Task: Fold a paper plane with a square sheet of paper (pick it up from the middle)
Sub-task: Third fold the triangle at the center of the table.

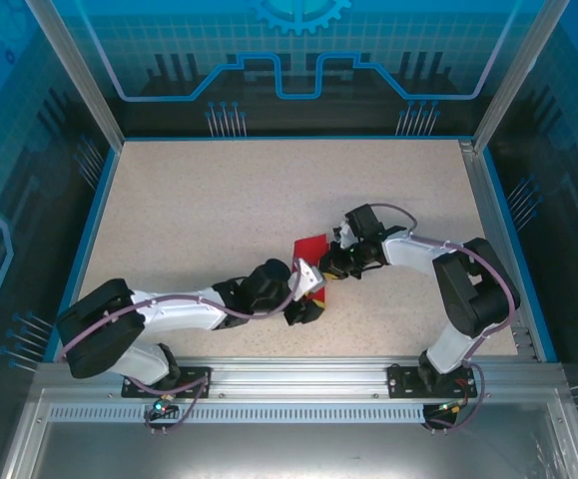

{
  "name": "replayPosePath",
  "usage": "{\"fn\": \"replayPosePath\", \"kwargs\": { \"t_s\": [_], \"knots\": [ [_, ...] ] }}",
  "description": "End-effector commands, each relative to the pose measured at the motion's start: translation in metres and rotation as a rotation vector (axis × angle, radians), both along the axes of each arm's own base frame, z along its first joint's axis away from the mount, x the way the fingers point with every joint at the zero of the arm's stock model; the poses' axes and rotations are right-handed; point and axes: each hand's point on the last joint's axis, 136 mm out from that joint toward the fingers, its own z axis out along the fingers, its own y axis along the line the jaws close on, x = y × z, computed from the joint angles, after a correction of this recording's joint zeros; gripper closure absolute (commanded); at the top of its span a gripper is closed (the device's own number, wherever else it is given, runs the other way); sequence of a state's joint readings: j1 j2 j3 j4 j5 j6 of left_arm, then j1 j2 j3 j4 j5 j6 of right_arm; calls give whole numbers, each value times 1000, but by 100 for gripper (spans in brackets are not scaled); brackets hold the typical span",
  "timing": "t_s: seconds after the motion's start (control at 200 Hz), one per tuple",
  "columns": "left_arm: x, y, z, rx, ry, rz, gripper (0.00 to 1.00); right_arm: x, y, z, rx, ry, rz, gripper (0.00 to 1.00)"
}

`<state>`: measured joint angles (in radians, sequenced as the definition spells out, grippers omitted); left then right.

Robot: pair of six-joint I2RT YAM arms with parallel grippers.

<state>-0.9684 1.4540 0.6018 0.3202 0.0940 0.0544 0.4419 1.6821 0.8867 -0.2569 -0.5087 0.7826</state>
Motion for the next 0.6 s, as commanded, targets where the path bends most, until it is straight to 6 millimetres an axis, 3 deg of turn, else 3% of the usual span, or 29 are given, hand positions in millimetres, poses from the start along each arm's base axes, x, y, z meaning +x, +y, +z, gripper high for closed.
{"fn": "replayPosePath", "kwargs": {
  "t_s": [0.0,0.295,0.595],
  "knots": [
    [0,2,-18,107,-116,-33,48,2,-3,4,4,19,10,92],
    [4,-10,-36,200,-202,-17,45,2,-4,4,2,23,11,92],
    [25,-10,-34,229,-304,64,47,0,-5,1,3,33,10,92]
  ]
}}
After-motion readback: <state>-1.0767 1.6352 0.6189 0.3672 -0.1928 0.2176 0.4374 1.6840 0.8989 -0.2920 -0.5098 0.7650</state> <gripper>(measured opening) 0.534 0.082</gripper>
